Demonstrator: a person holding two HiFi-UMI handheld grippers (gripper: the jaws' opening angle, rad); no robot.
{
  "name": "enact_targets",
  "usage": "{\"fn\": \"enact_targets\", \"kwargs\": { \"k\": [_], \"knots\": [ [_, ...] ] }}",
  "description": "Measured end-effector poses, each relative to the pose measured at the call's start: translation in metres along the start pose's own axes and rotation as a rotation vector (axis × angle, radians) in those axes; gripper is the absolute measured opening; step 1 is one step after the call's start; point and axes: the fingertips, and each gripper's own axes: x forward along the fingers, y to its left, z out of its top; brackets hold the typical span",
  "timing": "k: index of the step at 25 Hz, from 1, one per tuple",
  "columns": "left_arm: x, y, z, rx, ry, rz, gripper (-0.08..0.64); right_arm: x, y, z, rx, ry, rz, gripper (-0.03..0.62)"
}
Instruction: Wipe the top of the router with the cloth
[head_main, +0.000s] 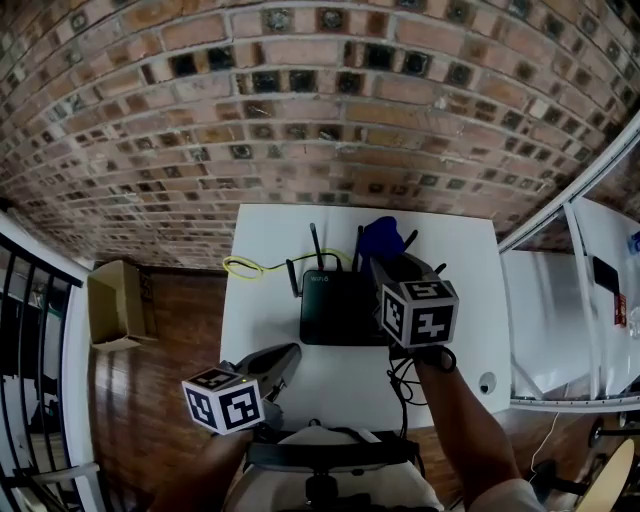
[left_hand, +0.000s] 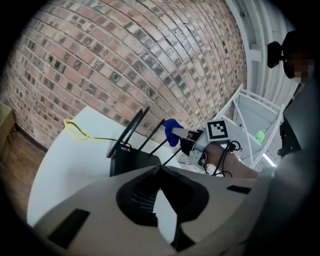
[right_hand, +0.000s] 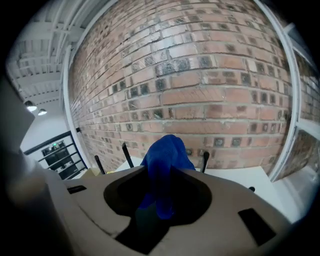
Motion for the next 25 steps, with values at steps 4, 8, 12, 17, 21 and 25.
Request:
{"fn": "enact_targets", "kwargs": {
  "k": [4, 8, 12, 17, 21, 25],
  "knots": [
    [-0.003, 0.000, -0.002, 0.003, -0.001, 0.002, 0.028, -0.001, 0.001, 0.017, -0.085, -0.034, -0.018, 0.135],
    [-0.007, 0.000, -0.004, -0.010, -0.006, -0.001, 0.028, 0.009, 0.008, 0.010, -0.117, -0.009, 0.006, 0.135],
    [-0.010, -0.001, -0.001, -0.005, -0.021, 0.000, 0.028, 0.023, 0.005, -0.013, -0.164, 0.065, 0.002, 0.135],
    [-0.014, 0.002, -0.001, -0.009, -0.031, 0.014, 0.028, 0.039, 0.001, -0.036, -0.190, 0.139, 0.015, 0.135],
    [-0.016, 0.005, -0.006, -0.029, -0.027, 0.016, 0.028, 0.052, -0.003, -0.054, -0.220, 0.204, 0.016, 0.135],
    [-0.021, 0.011, -0.007, -0.038, -0.034, 0.024, 0.028, 0.063, -0.003, -0.073, -0.225, 0.273, 0.005, 0.135]
  ]
}}
